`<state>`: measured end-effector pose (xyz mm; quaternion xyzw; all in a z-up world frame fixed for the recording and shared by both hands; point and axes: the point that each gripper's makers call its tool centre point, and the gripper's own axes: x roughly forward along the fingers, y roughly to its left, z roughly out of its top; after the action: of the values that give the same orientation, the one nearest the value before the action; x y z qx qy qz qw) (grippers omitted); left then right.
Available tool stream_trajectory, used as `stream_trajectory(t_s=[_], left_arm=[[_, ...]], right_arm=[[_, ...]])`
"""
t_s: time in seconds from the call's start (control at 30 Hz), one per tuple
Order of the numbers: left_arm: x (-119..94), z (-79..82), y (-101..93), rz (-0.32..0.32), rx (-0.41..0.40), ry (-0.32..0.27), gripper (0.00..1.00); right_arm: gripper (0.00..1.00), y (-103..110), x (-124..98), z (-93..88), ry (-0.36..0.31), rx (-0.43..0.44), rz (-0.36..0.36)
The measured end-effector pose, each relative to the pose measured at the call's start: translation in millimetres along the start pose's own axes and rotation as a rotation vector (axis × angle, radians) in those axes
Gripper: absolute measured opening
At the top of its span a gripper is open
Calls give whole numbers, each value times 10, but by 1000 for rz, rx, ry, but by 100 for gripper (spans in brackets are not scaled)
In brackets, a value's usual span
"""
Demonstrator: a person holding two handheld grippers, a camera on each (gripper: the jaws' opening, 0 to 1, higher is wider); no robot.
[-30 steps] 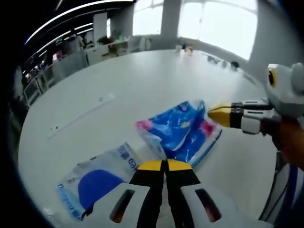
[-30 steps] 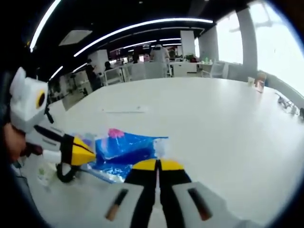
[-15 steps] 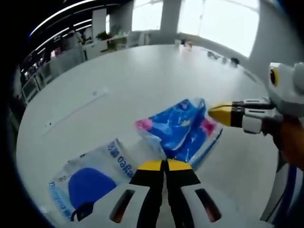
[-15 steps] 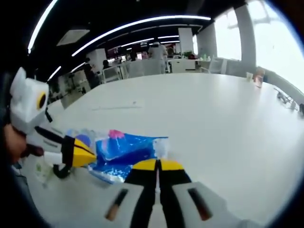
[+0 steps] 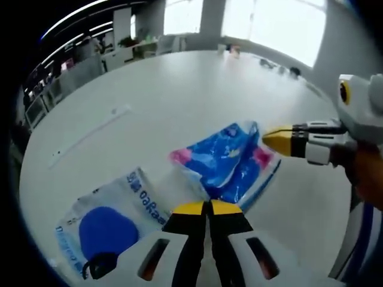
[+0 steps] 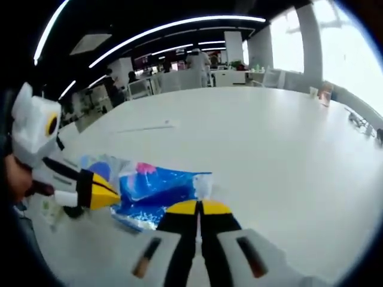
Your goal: Arrange the tabletop items into an orderly group along one side of the table until the central work area is clear of visible clutter.
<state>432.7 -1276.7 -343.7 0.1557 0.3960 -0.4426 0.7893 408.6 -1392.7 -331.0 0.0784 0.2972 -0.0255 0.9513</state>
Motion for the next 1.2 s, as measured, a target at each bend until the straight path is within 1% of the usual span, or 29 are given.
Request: stream_trajectory(t_s=[0.5,0.83,0.9,0.97,1.03,1.1,1.2], left_arm=[[74,-75,-35,-8,0,18,0],[82,-122,-49,-9,9,21,0],[81,-122,-53,-11,4,19,1],[79,-127,-54,-12,-2,18,2],[76,-130,-60,-12,2,17,3],[77,-132,-68,-15,-6,16,3],[76,-137,-66,-14,-3,17,4]], right_arm=[[0,-35,28,-106,19,-3,-2],[0,-28,47,-158,20,-7,5],[0,-27,44,-150,11,-11,8],[0,-43,40,-172,21,-26,1],[0,-30,42,-171,18,-20,10],[0,-44,35,-178,20,-34,1],[0,-43,28,-170,18,-28,2]])
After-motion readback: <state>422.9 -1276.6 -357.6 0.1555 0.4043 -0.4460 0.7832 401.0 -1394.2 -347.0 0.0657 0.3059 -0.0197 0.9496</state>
